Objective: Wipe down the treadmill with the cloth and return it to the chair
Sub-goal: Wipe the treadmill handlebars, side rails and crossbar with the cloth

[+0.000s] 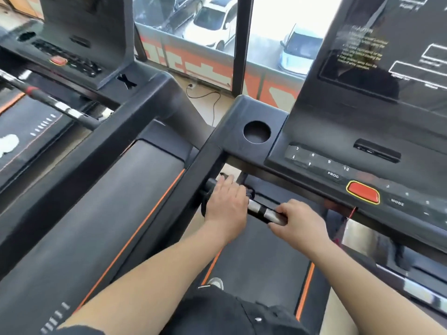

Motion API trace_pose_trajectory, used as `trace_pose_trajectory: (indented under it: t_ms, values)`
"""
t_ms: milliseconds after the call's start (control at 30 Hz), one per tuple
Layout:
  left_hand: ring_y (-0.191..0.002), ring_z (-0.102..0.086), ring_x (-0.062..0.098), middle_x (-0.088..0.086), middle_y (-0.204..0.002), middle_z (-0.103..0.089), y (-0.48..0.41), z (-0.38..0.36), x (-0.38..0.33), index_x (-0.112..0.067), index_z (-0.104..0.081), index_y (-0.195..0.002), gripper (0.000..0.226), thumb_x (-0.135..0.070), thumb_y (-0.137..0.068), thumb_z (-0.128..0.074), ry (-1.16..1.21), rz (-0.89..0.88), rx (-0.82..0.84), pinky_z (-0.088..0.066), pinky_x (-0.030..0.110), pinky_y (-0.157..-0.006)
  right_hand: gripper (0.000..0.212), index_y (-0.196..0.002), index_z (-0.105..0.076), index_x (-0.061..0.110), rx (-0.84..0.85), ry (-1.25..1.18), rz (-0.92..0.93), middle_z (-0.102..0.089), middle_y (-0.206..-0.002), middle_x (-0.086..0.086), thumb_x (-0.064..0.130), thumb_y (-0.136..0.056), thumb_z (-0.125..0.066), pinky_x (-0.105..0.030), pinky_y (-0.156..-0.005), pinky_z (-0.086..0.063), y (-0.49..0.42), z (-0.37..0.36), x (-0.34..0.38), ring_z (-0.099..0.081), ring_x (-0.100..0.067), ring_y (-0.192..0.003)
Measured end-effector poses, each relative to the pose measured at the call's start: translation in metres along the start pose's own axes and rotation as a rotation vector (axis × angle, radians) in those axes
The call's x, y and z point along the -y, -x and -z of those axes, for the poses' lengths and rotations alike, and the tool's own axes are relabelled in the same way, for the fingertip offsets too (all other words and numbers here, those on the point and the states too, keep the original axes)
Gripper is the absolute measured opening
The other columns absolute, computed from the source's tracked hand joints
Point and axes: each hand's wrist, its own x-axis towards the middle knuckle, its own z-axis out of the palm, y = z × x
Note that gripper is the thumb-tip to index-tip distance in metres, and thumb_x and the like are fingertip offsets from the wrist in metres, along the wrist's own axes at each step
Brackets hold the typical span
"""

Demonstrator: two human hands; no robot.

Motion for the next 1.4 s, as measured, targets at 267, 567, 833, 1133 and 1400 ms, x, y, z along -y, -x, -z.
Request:
trace_pose_trajectory:
  t_ms: [267, 567, 833, 1133, 1400]
  values:
    - [-0.119, -0.057, 0.036, 0.008, -0.1, -0.069, -0.009, 0.014, 0.012, -0.013, -0.069, -0.099, 0.021, -0.017, -0.097, -0.049, -0.141, 0.093, -0.03, -0.02, 0.049, -0.122, 0.067, -0.142, -0.054, 0.029, 0.009, -0.046, -0.044, -0.054, -0.136, 0.012, 0.059, -0.083, -0.07, -0.032, -0.097, -0.047, 0.044, 0.009, -0.052, -0.047, -0.013, -0.13]
    - [-0.09, -0.062, 0.032, 0.004, -0.086, -0.067, -0.018, -0.001, -0.014, -0.019, -0.065, -0.09, 0.022, -0.02, -0.096, -0.044, -0.124, -0.237, -0.063, -0.034, 0.051, -0.115, 0.029, -0.105, -0.066, 0.033, -0.007, 0.086, -0.051, -0.054, -0.097, 0.012, 0.053, -0.084, -0.063, -0.034, -0.077, -0.052, 0.053, 0.005, -0.077, -0.056, -0.016, -0.105]
    - [-0.102, -0.057, 0.029, 0.001, -0.096, -0.065, 0.004, -0.019, -0.145, -0.019, -0.063, -0.099, 0.025, -0.031, -0.097, -0.041, 0.243, -0.113, -0.108, -0.026, 0.046, -0.118, 0.012, -0.088, -0.06, 0.025, -0.035, 0.054, -0.102, -0.048, -0.088, 0.01, 0.036, -0.083, -0.06, -0.032, -0.073, -0.049, 0.05, 0.003, -0.07, -0.057, -0.021, -0.106]
    - [-0.096, -0.055, 0.029, -0.001, -0.094, -0.064, -0.007, 0.002, -0.003, -0.023, -0.06, -0.095, 0.042, -0.038, -0.103, -0.021, 0.003, 0.111, -0.071, -0.031, 0.048, -0.111, 0.024, -0.106, -0.065, 0.033, -0.017, 0.039, -0.114, -0.054, -0.097, 0.012, 0.041, -0.083, -0.067, -0.032, -0.078, -0.05, 0.05, 0.004, -0.07, -0.054, -0.016, -0.108]
    - [-0.123, -0.05, 0.026, -0.003, -0.125, -0.063, 0.006, -0.008, -0.123, -0.021, -0.057, -0.132, 0.043, -0.038, -0.101, -0.033, 0.225, -0.256, 0.01, -0.016, 0.049, -0.123, 0.023, -0.095, -0.06, 0.029, -0.015, 0.061, -0.112, -0.05, -0.091, 0.012, 0.043, -0.081, -0.071, -0.032, -0.074, -0.047, 0.047, 0.006, -0.071, -0.055, -0.017, -0.105]
